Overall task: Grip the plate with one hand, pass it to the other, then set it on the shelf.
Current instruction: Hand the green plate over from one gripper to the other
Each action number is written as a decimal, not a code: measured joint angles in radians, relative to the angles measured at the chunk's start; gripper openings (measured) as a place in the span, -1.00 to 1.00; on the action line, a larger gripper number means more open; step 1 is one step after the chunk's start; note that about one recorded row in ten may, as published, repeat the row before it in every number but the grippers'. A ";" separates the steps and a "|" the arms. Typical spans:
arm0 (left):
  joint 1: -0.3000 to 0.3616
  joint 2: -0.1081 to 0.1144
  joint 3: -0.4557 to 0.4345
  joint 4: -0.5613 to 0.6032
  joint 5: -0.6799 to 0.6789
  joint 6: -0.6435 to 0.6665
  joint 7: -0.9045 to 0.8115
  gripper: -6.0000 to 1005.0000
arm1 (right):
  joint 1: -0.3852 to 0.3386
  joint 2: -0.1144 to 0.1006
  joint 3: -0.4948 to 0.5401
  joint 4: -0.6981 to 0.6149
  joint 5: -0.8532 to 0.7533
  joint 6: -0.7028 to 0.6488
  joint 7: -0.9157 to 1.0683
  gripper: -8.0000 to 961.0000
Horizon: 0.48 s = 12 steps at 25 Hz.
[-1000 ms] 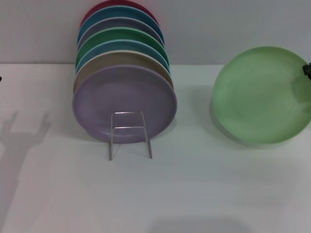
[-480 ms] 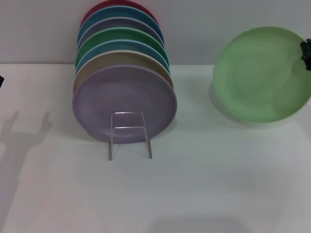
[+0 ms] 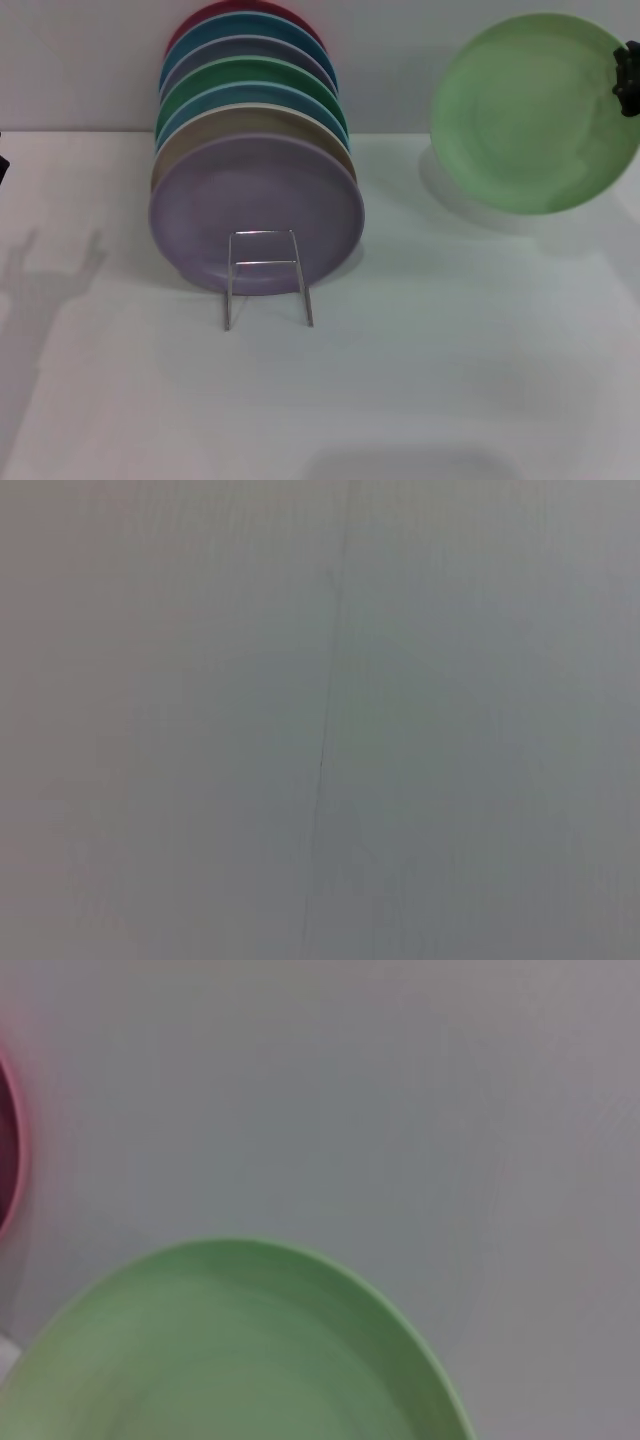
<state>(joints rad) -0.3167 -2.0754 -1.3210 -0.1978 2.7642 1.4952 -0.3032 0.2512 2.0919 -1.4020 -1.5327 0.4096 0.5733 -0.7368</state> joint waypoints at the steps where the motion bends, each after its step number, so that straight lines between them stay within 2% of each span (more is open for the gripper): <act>1: 0.000 0.000 0.001 0.000 0.000 -0.001 0.000 0.67 | -0.006 0.000 -0.016 0.005 -0.009 -0.039 0.009 -0.94; 12: 0.001 0.000 -0.004 0.003 0.000 -0.008 0.001 0.67 | -0.057 0.000 -0.122 0.044 -0.037 -0.252 0.021 -0.94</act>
<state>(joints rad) -0.3160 -2.0752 -1.3250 -0.1951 2.7642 1.4870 -0.3026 0.1944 2.0924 -1.5236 -1.4889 0.3726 0.3209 -0.7161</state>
